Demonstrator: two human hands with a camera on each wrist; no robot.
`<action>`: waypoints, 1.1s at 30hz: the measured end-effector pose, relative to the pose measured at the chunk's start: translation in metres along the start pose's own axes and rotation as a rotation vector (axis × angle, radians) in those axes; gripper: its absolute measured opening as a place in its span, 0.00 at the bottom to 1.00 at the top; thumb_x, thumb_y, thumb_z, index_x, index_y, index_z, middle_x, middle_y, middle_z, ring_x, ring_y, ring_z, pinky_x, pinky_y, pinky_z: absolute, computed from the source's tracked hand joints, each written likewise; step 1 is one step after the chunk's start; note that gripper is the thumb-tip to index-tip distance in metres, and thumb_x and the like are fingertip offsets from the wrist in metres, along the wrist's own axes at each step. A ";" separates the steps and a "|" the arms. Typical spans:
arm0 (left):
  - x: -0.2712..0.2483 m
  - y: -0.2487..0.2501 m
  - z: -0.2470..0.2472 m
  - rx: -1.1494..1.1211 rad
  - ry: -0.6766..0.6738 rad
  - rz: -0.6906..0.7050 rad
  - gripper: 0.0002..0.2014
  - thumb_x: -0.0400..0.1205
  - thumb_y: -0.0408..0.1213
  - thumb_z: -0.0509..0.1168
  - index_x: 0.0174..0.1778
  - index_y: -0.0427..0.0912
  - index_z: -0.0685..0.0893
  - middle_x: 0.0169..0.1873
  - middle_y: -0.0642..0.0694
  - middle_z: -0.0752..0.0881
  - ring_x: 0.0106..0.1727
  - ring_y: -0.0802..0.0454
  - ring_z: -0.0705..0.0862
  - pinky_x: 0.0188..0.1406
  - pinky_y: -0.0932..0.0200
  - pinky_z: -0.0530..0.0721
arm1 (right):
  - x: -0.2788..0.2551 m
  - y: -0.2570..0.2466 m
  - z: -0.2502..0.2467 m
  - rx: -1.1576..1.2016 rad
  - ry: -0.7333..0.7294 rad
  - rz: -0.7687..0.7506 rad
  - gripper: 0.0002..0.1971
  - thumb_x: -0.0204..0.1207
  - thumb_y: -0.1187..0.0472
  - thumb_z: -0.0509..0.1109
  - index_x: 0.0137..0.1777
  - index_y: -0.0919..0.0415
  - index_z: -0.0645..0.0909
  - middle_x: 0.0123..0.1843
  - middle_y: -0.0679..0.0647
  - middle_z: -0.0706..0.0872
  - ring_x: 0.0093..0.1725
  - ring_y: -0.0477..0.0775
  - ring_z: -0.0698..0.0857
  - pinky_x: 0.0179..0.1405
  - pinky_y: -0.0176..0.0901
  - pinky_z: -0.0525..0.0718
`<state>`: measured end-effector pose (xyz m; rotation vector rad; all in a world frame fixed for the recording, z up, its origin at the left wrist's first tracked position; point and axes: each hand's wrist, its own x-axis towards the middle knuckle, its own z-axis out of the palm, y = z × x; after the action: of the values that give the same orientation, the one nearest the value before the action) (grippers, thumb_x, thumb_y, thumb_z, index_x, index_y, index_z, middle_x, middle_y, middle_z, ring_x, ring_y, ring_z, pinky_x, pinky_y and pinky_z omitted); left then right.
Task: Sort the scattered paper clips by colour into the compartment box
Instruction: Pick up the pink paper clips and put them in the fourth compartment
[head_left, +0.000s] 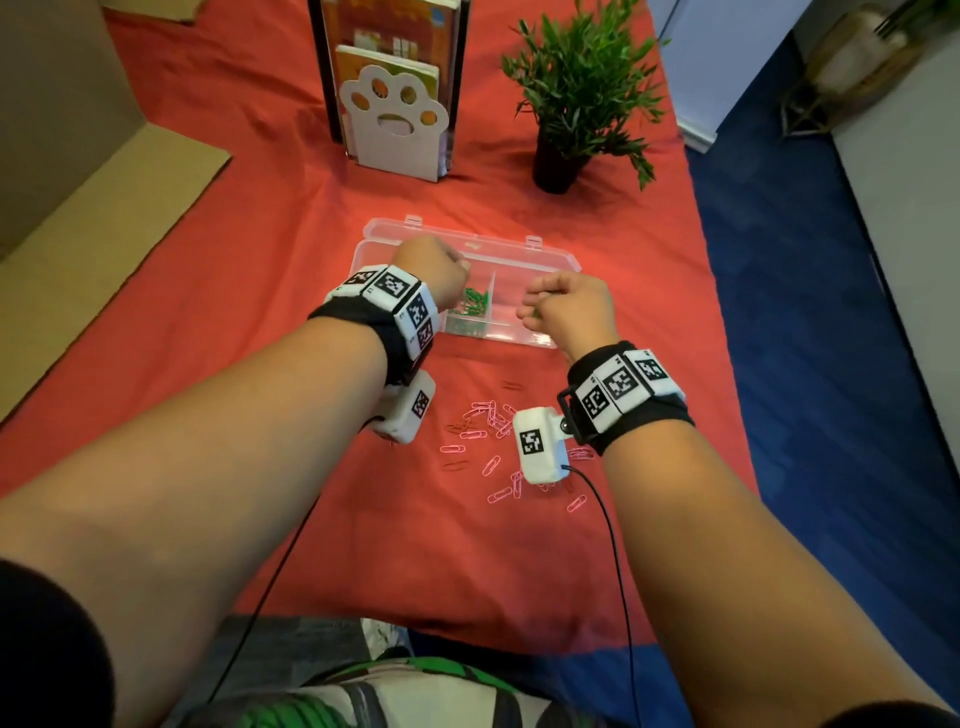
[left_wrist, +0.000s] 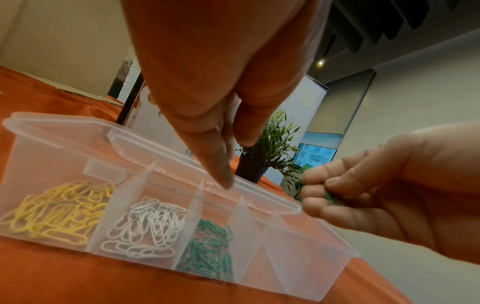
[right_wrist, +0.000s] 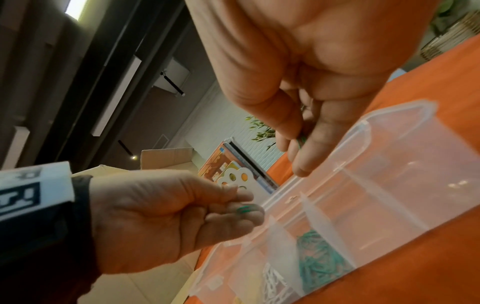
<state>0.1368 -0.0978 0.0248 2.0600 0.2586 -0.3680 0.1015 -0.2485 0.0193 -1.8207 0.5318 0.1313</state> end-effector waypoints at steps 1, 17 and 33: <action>-0.002 0.003 -0.001 0.028 0.009 0.014 0.11 0.79 0.35 0.61 0.49 0.36 0.88 0.48 0.34 0.90 0.52 0.38 0.88 0.57 0.47 0.86 | 0.002 -0.003 0.006 0.006 -0.026 -0.002 0.14 0.74 0.80 0.55 0.40 0.64 0.79 0.34 0.57 0.83 0.33 0.52 0.85 0.29 0.33 0.85; -0.082 -0.079 -0.008 0.331 -0.077 0.092 0.08 0.75 0.36 0.71 0.49 0.42 0.90 0.46 0.42 0.91 0.50 0.47 0.88 0.48 0.64 0.76 | -0.053 0.047 -0.008 -0.453 -0.049 -0.154 0.10 0.75 0.69 0.64 0.48 0.59 0.86 0.45 0.52 0.87 0.44 0.47 0.82 0.51 0.35 0.80; -0.114 -0.108 0.041 0.694 -0.176 0.331 0.12 0.76 0.37 0.68 0.54 0.46 0.87 0.48 0.39 0.83 0.52 0.39 0.83 0.54 0.52 0.81 | -0.130 0.130 0.012 -0.953 -0.188 -0.502 0.10 0.66 0.73 0.65 0.47 0.64 0.78 0.48 0.61 0.79 0.50 0.64 0.78 0.48 0.52 0.78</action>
<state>-0.0112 -0.0839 -0.0405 2.6679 -0.3692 -0.4722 -0.0668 -0.2285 -0.0537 -2.7685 -0.1951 0.2328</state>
